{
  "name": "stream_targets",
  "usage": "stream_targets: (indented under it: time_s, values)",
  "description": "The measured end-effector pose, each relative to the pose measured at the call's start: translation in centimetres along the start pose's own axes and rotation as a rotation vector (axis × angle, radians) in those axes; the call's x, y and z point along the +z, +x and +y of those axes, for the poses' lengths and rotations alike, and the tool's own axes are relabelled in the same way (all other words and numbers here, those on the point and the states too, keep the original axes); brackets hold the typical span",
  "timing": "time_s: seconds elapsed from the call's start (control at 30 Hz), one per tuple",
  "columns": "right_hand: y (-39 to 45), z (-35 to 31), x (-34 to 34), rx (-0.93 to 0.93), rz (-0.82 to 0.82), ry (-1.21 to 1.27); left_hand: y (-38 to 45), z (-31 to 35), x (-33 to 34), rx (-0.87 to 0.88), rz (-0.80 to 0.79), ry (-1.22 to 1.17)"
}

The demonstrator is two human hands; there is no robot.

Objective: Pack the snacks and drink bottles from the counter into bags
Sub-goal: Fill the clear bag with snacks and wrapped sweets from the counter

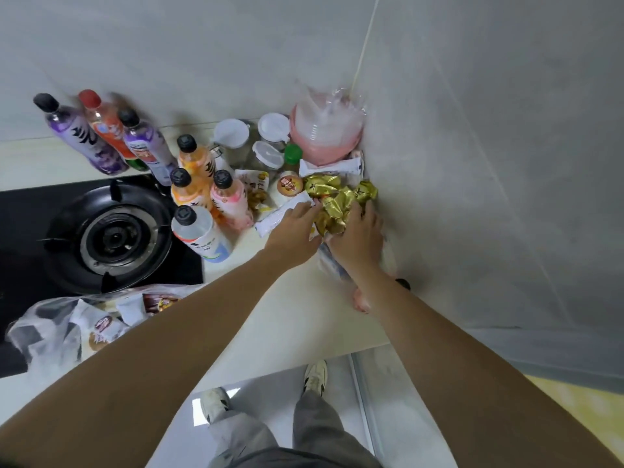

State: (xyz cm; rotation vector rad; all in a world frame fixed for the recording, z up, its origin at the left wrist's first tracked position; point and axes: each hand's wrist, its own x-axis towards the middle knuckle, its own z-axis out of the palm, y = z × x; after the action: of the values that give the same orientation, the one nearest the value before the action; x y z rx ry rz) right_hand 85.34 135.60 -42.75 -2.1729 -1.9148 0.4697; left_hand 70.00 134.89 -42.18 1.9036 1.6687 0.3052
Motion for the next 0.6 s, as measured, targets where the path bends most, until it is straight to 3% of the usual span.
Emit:
stream_targets:
  time_s: [0.17, 0.37, 0.6]
  values:
    - [0.8, 0.3, 0.7, 0.081, 0.011, -0.008, 2.1, 0.4, 2.6, -0.020, -0.028, -0.010]
    - [0.9, -0.3, 1.0, 0.149, 0.067, -0.033, 3.0, 0.8, 3.0, -0.106, 0.057, 0.104]
    - [0.4, -0.7, 0.4, 0.113, 0.090, 0.049, 1.5, 0.4, 3.1, -0.262, 0.075, -0.177]
